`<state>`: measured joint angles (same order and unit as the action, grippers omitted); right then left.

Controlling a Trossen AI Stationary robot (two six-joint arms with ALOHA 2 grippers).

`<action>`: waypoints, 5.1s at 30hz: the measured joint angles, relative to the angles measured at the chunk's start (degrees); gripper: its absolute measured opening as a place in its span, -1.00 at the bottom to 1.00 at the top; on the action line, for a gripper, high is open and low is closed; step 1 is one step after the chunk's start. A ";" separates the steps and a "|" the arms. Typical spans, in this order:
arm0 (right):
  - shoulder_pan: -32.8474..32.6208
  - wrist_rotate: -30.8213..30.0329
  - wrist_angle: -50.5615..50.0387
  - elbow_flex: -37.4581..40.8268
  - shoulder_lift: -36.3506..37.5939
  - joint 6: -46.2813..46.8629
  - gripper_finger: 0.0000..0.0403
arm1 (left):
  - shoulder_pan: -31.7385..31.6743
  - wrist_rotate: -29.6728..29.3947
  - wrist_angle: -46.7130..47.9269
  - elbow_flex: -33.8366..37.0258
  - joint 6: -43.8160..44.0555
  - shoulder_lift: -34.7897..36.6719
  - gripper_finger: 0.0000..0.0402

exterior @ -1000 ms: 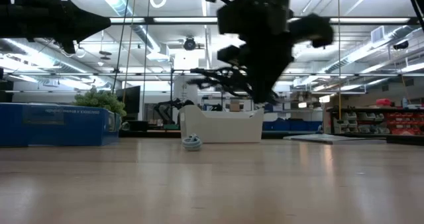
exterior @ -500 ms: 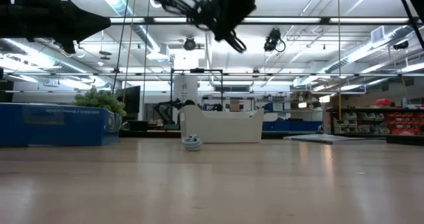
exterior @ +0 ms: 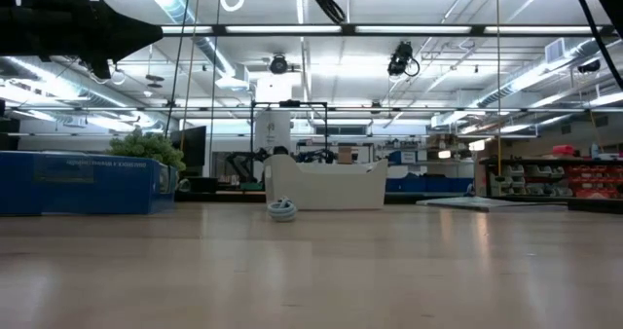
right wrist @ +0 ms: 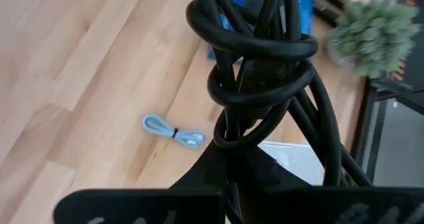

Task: Pick and place USB-C Cables
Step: Put the black USB cable into the white bin

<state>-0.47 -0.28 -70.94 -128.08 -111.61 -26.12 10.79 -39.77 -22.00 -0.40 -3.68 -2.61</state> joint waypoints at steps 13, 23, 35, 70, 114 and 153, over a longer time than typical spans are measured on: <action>2.09 4.59 1.21 -6.92 2.86 6.45 -0.94 | -0.02 0.00 -0.02 0.00 -0.01 0.00 -0.78; 3.44 6.39 7.91 -6.88 8.38 10.98 -0.93 | -0.02 -0.02 -0.02 0.00 0.00 -0.02 -0.78; 5.46 10.88 21.41 -6.85 13.60 12.62 -0.93 | -0.02 0.00 -0.02 0.00 0.00 -0.02 -0.78; 15.58 7.44 13.72 7.94 13.20 12.93 -0.93 | -0.01 -0.01 -0.02 0.00 0.00 -0.01 -0.78; 17.61 -0.53 50.12 52.75 13.20 -6.13 -0.93 | -0.01 0.00 -0.01 0.00 -0.02 0.00 -0.78; 23.03 -0.19 57.48 57.36 5.88 -8.08 -0.94 | 0.00 0.07 -0.21 0.00 0.00 -0.02 -0.78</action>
<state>22.57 -0.47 -13.45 -70.72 -105.73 -34.20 10.79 -39.70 -22.22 -0.40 -3.68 -2.63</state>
